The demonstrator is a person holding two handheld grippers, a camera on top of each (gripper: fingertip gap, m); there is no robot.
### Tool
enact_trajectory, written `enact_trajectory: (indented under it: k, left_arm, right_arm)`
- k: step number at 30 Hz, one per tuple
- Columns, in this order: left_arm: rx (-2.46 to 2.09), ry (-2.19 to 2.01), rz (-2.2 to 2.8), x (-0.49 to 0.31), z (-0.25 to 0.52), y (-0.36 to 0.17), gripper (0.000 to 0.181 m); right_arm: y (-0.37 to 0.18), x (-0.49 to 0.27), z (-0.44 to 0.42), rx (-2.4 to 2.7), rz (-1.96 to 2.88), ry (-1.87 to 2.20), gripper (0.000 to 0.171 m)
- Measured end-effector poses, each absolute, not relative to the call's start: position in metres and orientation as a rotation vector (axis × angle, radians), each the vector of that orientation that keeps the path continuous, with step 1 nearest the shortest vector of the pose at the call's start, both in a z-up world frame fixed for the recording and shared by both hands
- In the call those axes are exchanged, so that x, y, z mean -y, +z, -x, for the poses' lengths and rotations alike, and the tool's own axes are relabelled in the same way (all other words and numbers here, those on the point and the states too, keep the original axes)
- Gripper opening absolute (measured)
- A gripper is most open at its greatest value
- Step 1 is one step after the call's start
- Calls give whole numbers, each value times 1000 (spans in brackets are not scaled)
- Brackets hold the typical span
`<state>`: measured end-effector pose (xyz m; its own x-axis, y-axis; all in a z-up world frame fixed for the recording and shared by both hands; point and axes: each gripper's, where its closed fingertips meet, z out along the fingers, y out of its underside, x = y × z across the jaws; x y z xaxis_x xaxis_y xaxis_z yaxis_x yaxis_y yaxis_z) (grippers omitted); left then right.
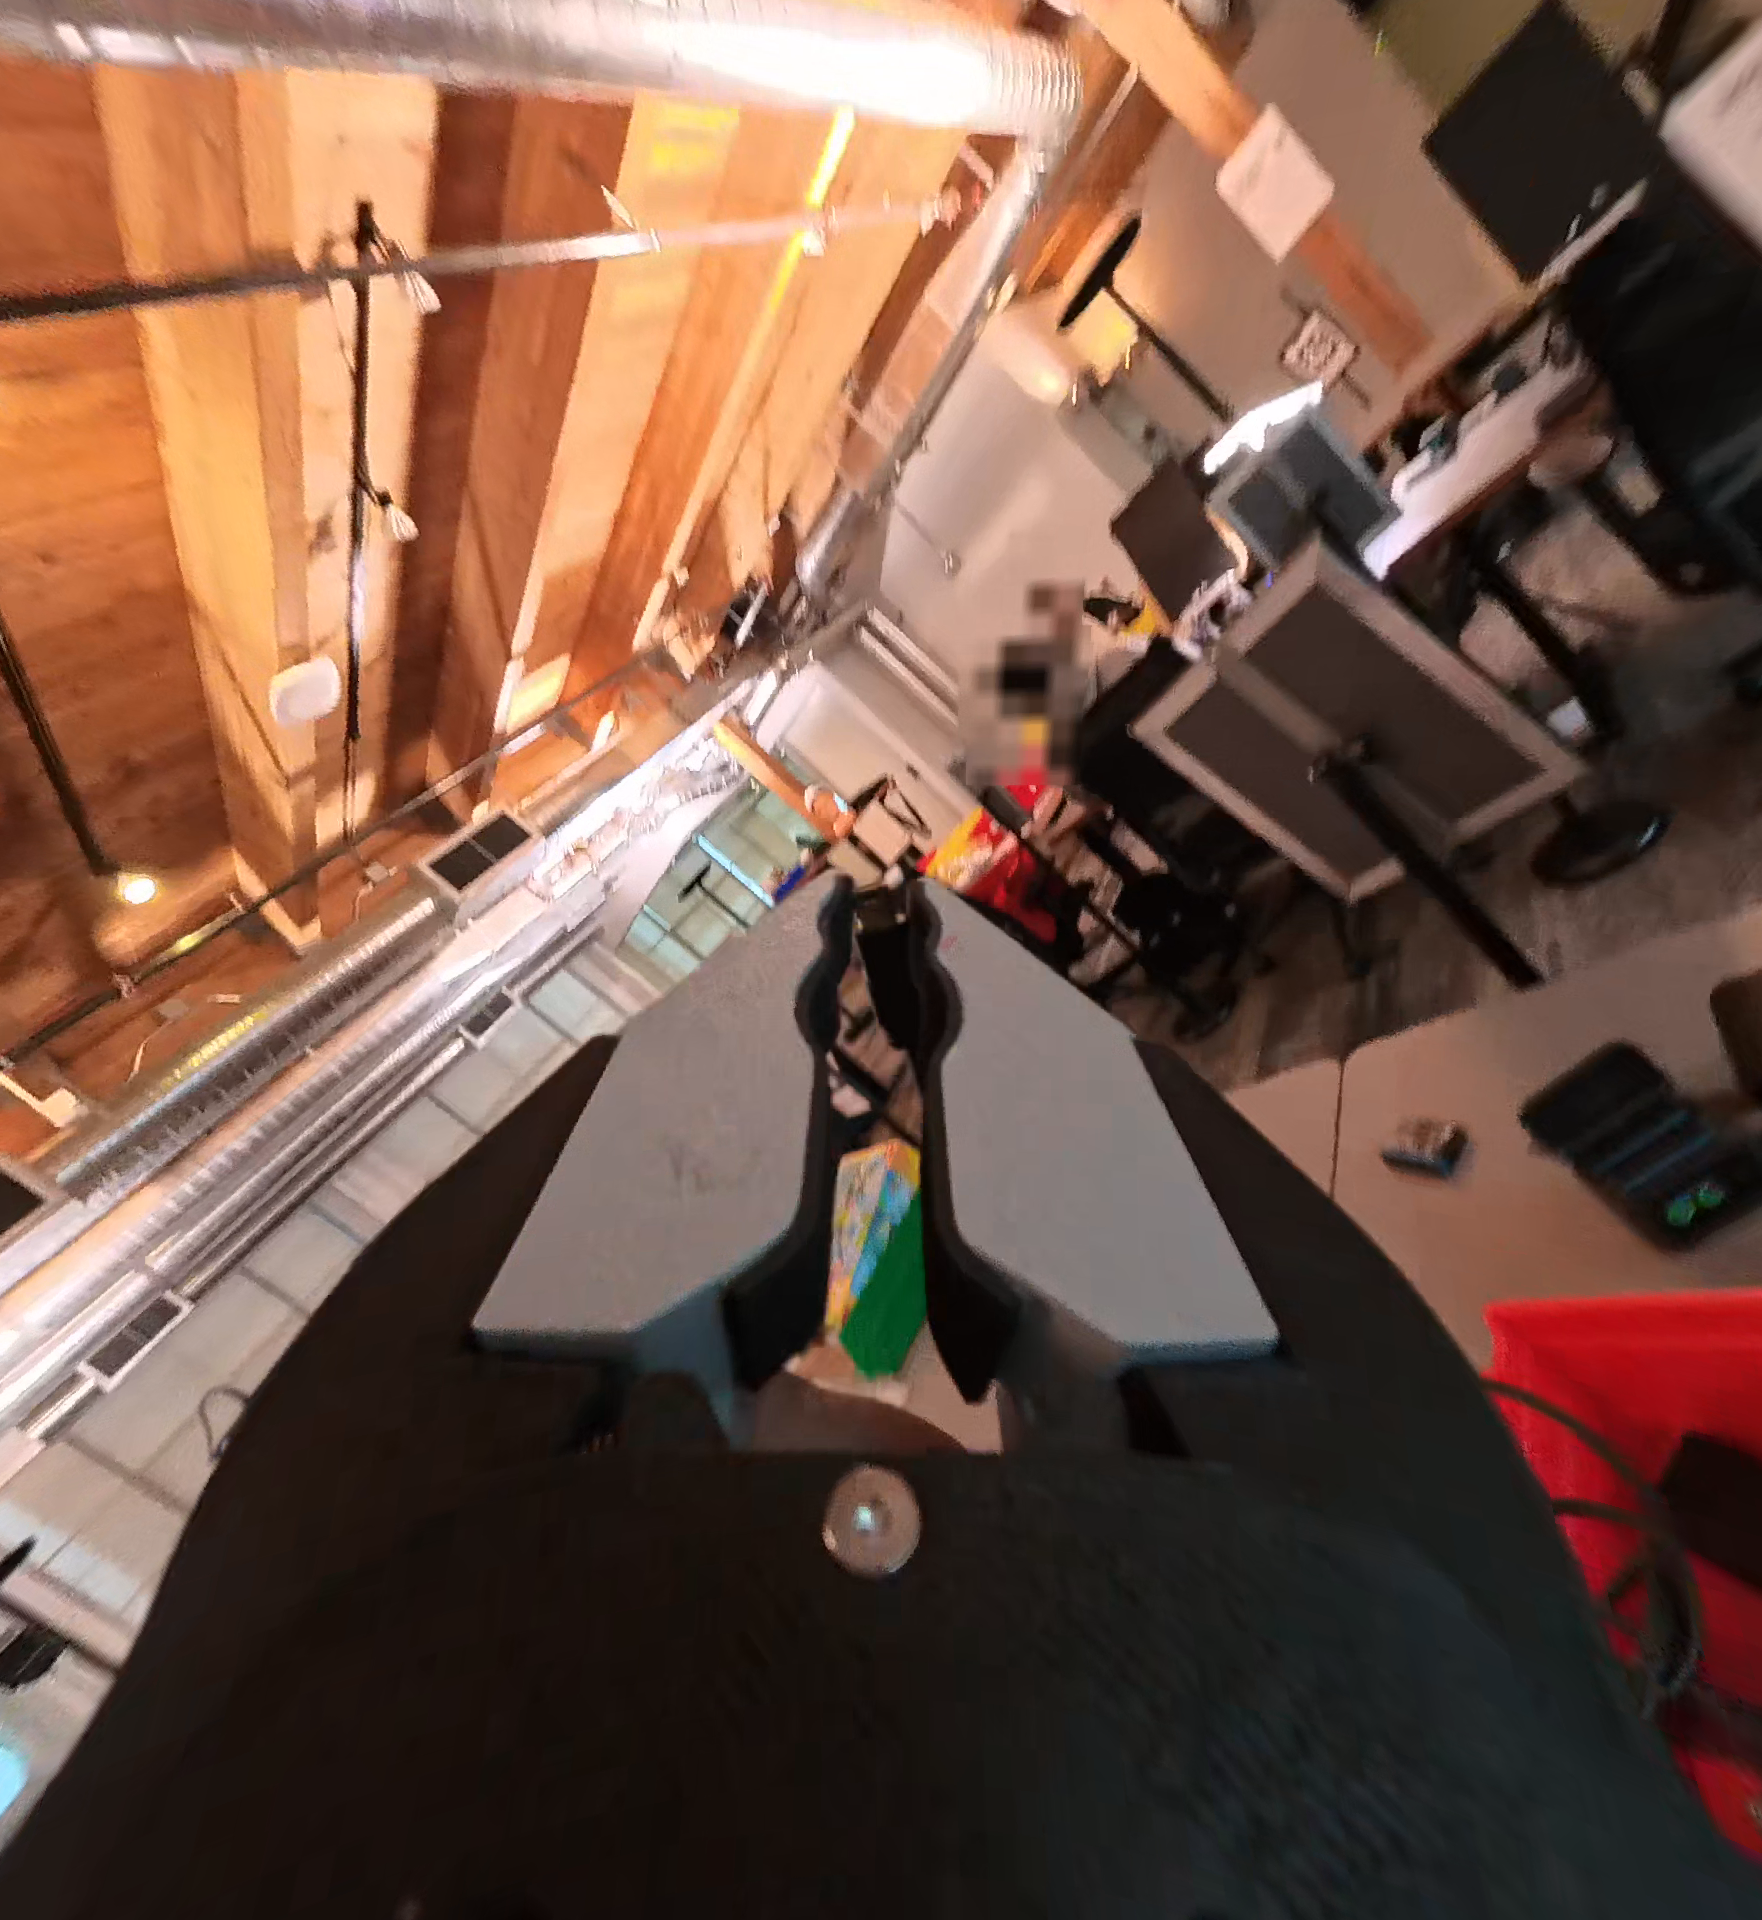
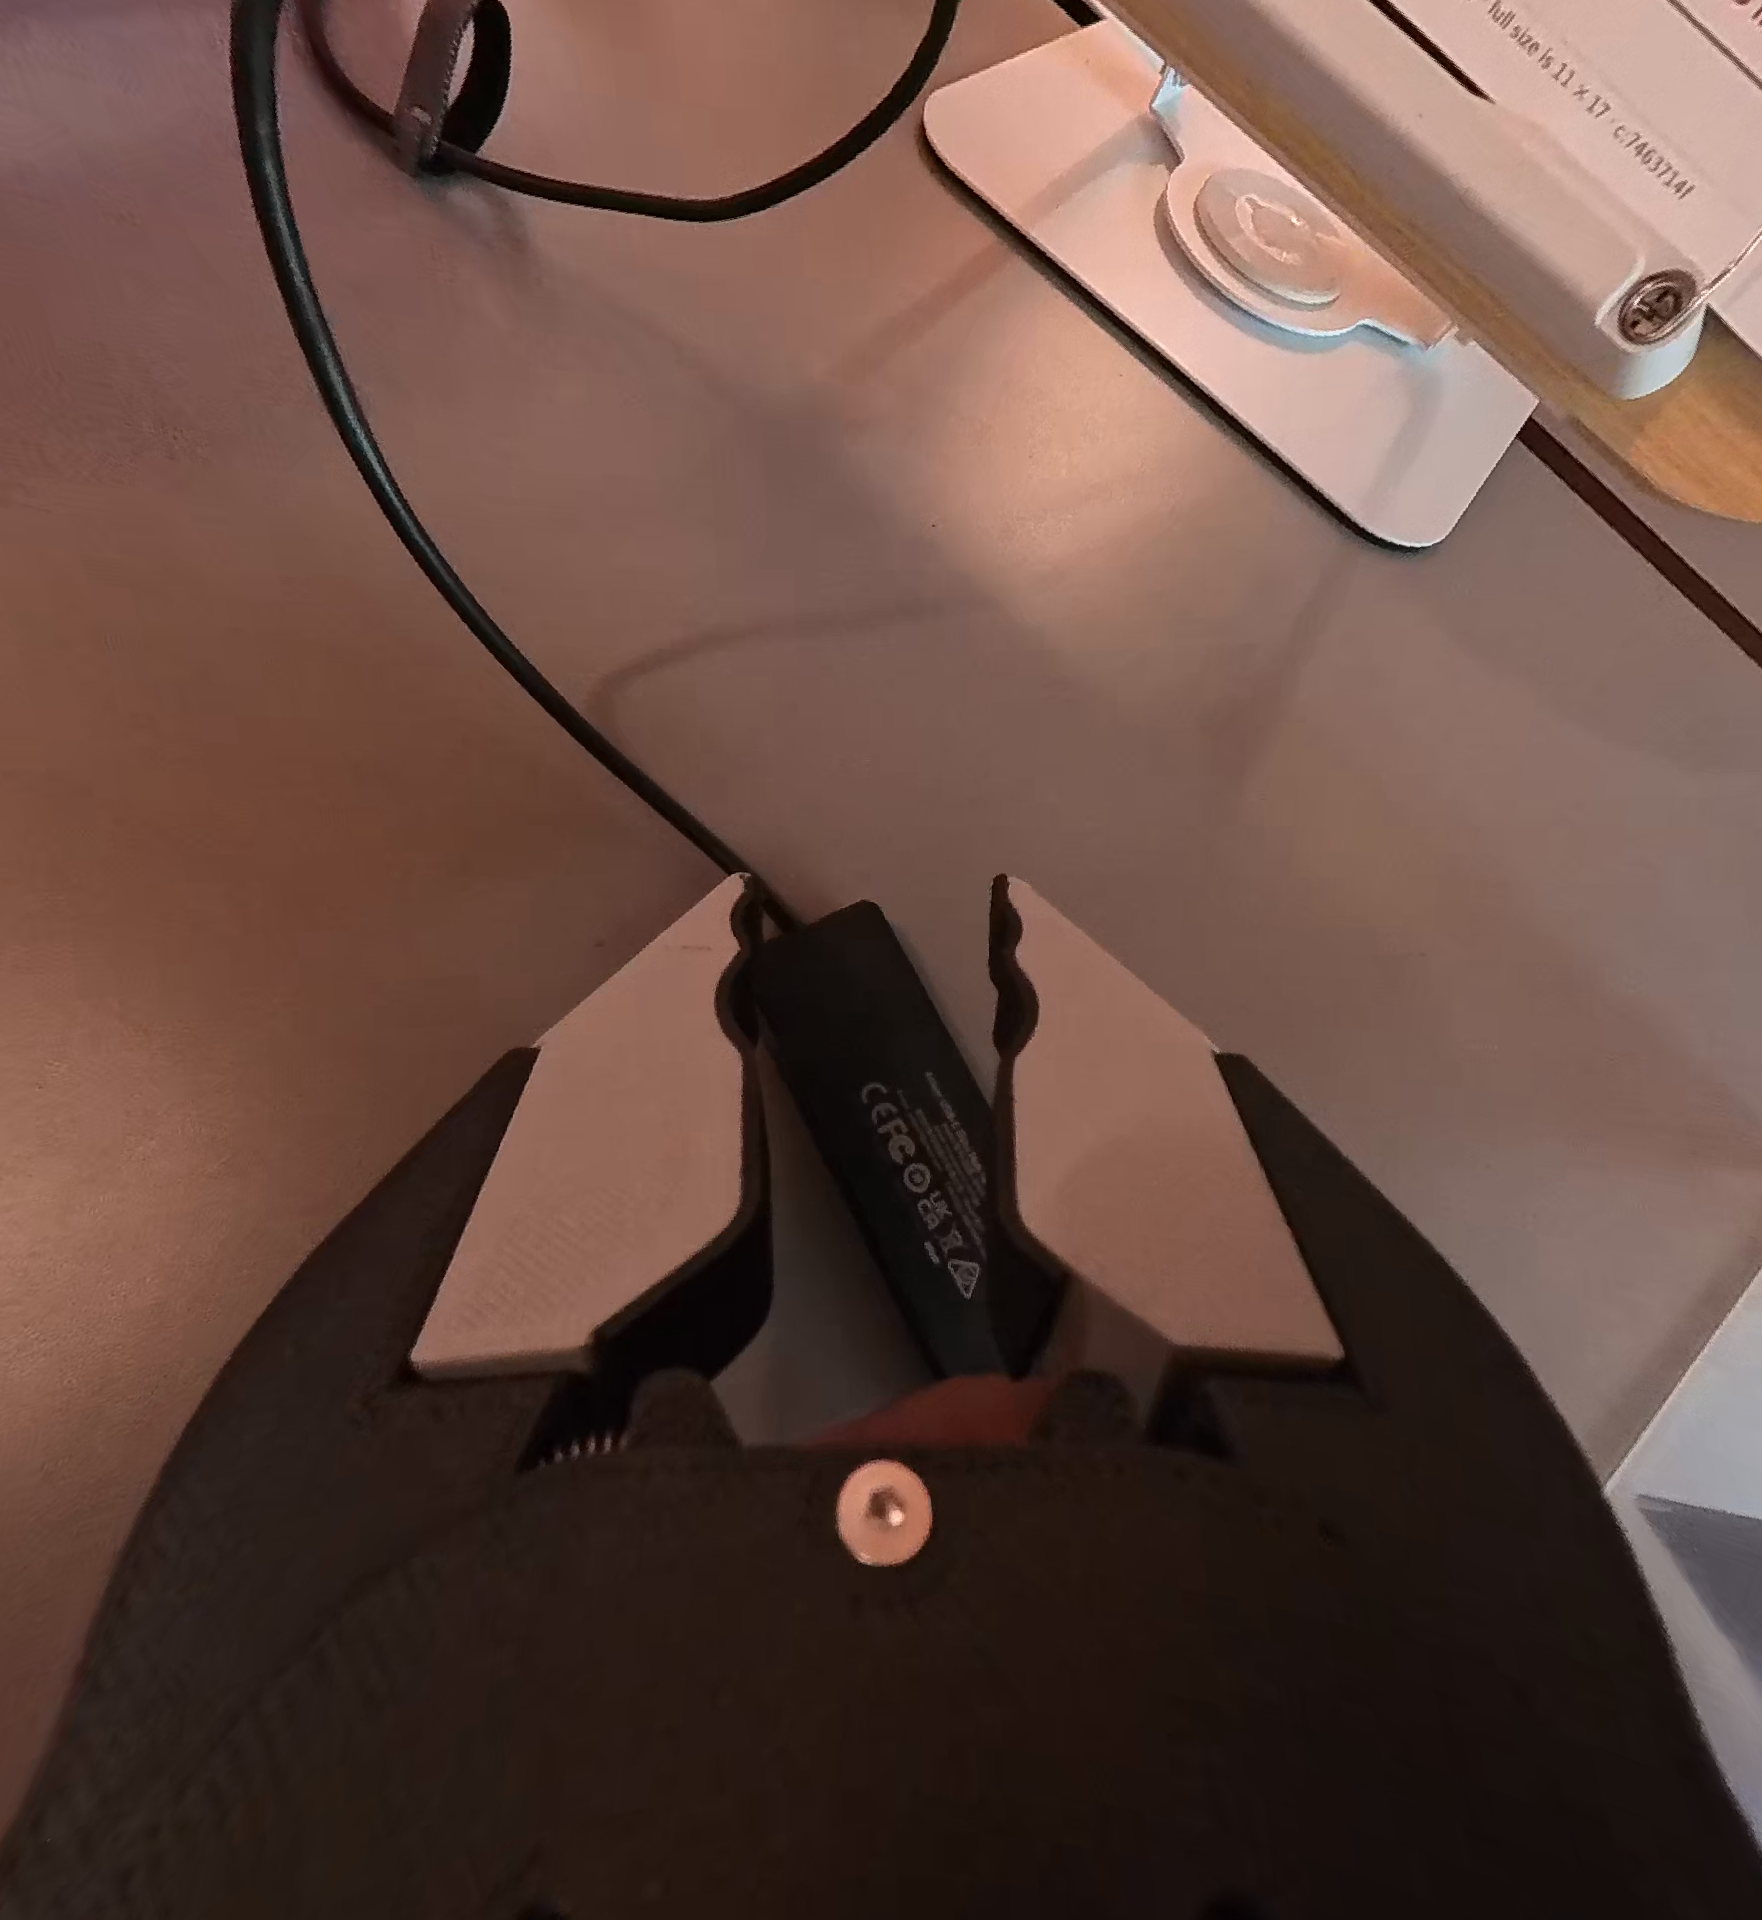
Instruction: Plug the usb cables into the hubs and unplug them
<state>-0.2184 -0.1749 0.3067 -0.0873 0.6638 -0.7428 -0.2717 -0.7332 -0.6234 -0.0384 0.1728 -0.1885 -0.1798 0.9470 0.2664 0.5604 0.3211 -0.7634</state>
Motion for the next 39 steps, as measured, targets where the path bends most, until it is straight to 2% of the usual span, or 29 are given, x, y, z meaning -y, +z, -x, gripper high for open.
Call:
enact_trajectory:
  k: [3, 6, 11, 20, 27, 30, 33, 39]
  left_arm:
    - [325, 1865, 1468, 147, 186, 331, 7]
    - [302, 1762, 1576, 124, 184, 315, 7]
    - [246, 1915, 1401, 122, 173, 340, 9]
    - [265, 1951, 1081, 112, 112, 488, 7]
    - [120, 1964, 993, 61, 40, 531, 7]
    - [85, 1845, 1032, 44, 23, 526, 7]
    - [68, 1783, 1157, 27, 30, 499, 7]
    - [-6, 1657, 1429, -8, 57, 401, 9]
  right_arm:
    - [-188, -175, 38, 1844, 1346, 677, 40]
    - [-187, -175, 38, 1838, 1354, 697, 41]
    - [-186, -174, 38, 1839, 1339, 698, 41]
    - [-183, -173, 39, 1835, 1306, 672, 41]
    - [-183, -178, 39, 1813, 1342, 693, 42]
    - [-179, -181, 39, 1789, 1339, 698, 42]
    - [-174, -185, 38, 1762, 1349, 718, 42]
    - [-170, -191, 38, 1728, 1367, 733, 42]
